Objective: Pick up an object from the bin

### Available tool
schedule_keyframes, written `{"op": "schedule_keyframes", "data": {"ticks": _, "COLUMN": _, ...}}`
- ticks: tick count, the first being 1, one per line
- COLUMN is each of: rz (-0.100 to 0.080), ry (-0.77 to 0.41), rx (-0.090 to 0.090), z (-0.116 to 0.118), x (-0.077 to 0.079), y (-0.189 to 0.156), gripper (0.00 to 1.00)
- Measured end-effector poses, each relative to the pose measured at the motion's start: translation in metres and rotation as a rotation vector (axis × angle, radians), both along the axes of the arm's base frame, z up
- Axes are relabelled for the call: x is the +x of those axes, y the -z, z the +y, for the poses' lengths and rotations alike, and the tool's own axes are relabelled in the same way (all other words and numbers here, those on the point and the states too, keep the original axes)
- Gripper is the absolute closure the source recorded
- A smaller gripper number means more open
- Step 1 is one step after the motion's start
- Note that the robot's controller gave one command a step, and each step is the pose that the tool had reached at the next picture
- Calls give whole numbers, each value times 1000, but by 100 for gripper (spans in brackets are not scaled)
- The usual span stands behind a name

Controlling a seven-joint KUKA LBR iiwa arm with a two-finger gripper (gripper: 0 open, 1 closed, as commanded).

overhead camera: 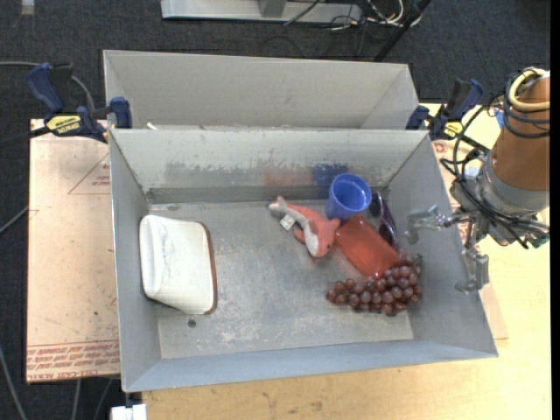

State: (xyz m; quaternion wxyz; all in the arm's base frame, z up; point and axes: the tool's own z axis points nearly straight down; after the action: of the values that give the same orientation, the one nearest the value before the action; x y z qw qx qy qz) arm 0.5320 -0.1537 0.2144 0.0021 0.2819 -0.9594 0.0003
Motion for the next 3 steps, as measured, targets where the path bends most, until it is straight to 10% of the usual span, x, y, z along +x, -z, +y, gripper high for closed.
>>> {"op": "schedule_keyframes", "data": {"ticks": 1, "rz": 0, "ry": -328, "rx": 3, "z": 14, "x": 16, "y": 76, "gripper": 100}}
{"op": "schedule_keyframes", "data": {"ticks": 2, "rz": -1, "ry": -328, "rx": 3, "z": 14, "x": 16, "y": 76, "gripper": 0}}
{"op": "schedule_keyframes", "data": {"ticks": 3, "rz": -1, "ry": -327, "rx": 3, "z": 14, "x": 16, "y": 76, "gripper": 0}}
